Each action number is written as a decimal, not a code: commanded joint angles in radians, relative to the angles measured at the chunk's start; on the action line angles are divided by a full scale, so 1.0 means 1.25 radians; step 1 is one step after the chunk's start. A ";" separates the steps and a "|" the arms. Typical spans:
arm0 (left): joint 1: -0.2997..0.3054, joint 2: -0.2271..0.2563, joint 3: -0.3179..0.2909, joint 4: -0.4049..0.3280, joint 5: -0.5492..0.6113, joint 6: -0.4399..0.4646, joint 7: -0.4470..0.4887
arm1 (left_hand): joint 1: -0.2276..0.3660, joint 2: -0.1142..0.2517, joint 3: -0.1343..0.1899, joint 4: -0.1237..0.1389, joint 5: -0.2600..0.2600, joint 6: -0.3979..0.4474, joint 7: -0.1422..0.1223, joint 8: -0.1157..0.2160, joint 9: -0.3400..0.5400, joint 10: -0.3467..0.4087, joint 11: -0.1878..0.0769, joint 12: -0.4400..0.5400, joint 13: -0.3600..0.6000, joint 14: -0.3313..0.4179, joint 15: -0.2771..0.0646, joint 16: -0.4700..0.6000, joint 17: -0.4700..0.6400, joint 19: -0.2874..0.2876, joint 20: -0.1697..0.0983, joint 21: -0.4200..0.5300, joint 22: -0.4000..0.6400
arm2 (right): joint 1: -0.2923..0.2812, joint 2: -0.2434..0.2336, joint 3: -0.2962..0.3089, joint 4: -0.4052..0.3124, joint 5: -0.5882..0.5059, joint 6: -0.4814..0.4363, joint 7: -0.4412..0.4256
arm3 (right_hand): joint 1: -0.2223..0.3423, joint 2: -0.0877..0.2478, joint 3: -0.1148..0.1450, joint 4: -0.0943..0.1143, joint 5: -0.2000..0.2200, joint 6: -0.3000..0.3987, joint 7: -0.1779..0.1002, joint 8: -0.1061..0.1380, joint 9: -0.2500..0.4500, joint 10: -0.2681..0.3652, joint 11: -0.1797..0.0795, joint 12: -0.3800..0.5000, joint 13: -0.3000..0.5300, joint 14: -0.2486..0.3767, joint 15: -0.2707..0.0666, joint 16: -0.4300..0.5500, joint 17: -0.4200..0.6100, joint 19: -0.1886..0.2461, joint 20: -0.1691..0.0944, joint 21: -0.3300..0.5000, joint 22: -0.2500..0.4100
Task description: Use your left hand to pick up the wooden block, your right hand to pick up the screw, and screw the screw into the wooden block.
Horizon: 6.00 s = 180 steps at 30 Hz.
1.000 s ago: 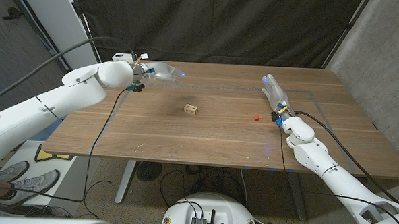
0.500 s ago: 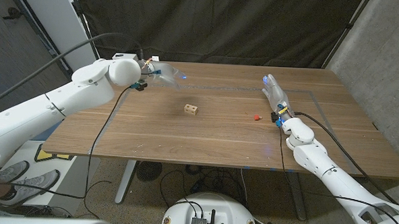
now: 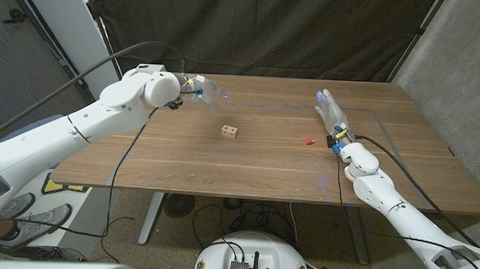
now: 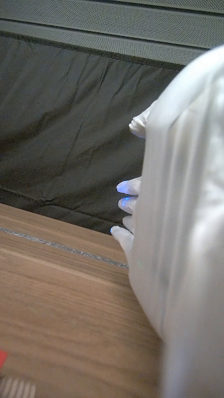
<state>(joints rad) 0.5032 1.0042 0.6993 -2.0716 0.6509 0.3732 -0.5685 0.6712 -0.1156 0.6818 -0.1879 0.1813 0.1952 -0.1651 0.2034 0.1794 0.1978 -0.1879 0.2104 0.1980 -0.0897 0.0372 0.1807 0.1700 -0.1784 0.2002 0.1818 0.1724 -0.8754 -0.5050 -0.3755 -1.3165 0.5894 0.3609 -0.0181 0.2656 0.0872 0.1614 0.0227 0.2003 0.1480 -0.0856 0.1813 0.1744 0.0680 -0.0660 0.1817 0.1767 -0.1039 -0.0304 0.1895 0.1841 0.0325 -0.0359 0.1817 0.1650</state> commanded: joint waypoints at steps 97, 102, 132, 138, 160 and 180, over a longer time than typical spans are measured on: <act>0.098 -0.208 0.084 0.172 0.318 0.004 0.088 | 0.129 -0.025 -0.085 0.022 0.001 0.059 0.006 0.004 0.004 0.077 -0.011 0.028 0.023 0.122 -0.028 0.017 0.003 0.030 0.009 0.014 0.002 | -0.014 0.024 0.006 0.020 0.026 -0.020 -0.030 | -0.046 -0.003 -0.014 0.011 0.007 0.003 0.001 0.003 0.002 -0.007 0.005 0.003 0.003 -0.022 -0.023 0.002 0.003 0.003 -0.026 0.004 0.002; 0.094 -0.213 0.091 0.184 0.316 0.006 0.089 | 0.130 -0.024 -0.086 0.022 0.001 0.059 0.006 0.004 0.004 0.079 -0.010 0.028 0.024 0.124 -0.028 0.017 0.003 0.033 0.009 0.014 0.001 | -0.016 0.026 0.006 0.022 0.027 -0.021 -0.033 | -0.046 -0.002 -0.014 0.010 0.008 0.004 0.000 0.003 0.002 -0.007 0.005 0.003 0.003 -0.023 -0.024 0.002 0.003 0.003 -0.025 0.004 0.002; 0.065 -0.238 0.129 0.240 0.299 -0.006 0.132 | 0.150 -0.015 -0.102 0.022 -0.003 0.116 0.001 0.015 0.005 0.137 -0.017 0.048 0.032 0.171 -0.041 0.023 0.005 0.068 0.009 0.015 0.001 | -0.010 0.033 0.009 0.045 0.034 -0.020 -0.034 | -0.046 0.000 -0.013 0.008 0.010 0.009 -0.004 0.005 0.002 -0.006 0.006 0.004 0.003 -0.021 -0.024 0.003 0.002 0.005 -0.025 0.005 0.002; 0.063 -0.237 0.132 0.238 0.299 -0.005 0.134 | 0.154 -0.014 -0.109 0.022 -0.003 0.140 -0.002 0.019 0.006 0.165 -0.020 0.057 0.036 0.191 -0.049 0.026 0.005 0.078 0.009 0.015 0.001 | -0.011 0.033 0.009 0.048 0.036 -0.022 -0.034 | -0.046 0.001 -0.012 0.007 0.010 0.009 -0.004 0.005 0.002 -0.006 0.006 0.004 0.003 -0.022 -0.024 0.003 0.002 0.005 -0.025 0.005 0.002; 0.071 -0.221 0.135 0.218 0.328 0.006 0.120 | 0.167 -0.012 -0.123 0.022 -0.003 0.206 -0.003 0.027 0.007 0.232 -0.022 0.081 0.050 0.236 -0.063 0.032 0.006 0.103 0.008 0.014 0.000 | -0.007 0.040 0.009 0.061 0.044 -0.018 -0.023 | -0.047 0.003 -0.011 0.006 0.011 0.012 -0.005 0.005 0.002 -0.005 0.004 0.005 0.003 -0.021 -0.024 0.003 0.002 0.005 -0.025 0.005 0.002; 0.078 -0.221 0.132 0.220 0.360 -0.007 0.126 | 0.197 -0.002 -0.126 0.018 -0.002 0.250 -0.013 0.029 0.008 0.274 -0.026 0.099 0.064 0.270 -0.077 0.033 0.007 0.138 0.007 0.017 0.000 | -0.005 0.046 0.009 0.071 0.047 -0.016 -0.024 | -0.048 0.004 -0.011 0.005 0.012 0.016 -0.006 0.006 0.002 -0.002 0.004 0.006 0.003 -0.017 -0.025 0.005 0.002 0.008 -0.023 0.006 0.002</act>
<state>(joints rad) 0.5950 0.7329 0.8680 -1.8002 1.0826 0.3654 -0.4165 0.8962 -0.1192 0.5272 -0.1603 0.1772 0.4890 -0.1790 0.2347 0.1838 0.5220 -0.2182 0.3217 0.2721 0.2327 -0.0406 0.2152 0.1746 -0.0201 0.2063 0.1972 0.1725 -0.8848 -0.4510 -0.3635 -1.2349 0.6462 0.3393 -0.0491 0.2069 0.0859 0.1451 0.0331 0.2081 0.1590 -0.0932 0.1812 0.1743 0.0623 -0.0536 0.1817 0.1793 -0.1253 -0.0340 0.1894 0.1864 0.0323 -0.0357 0.1858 0.1649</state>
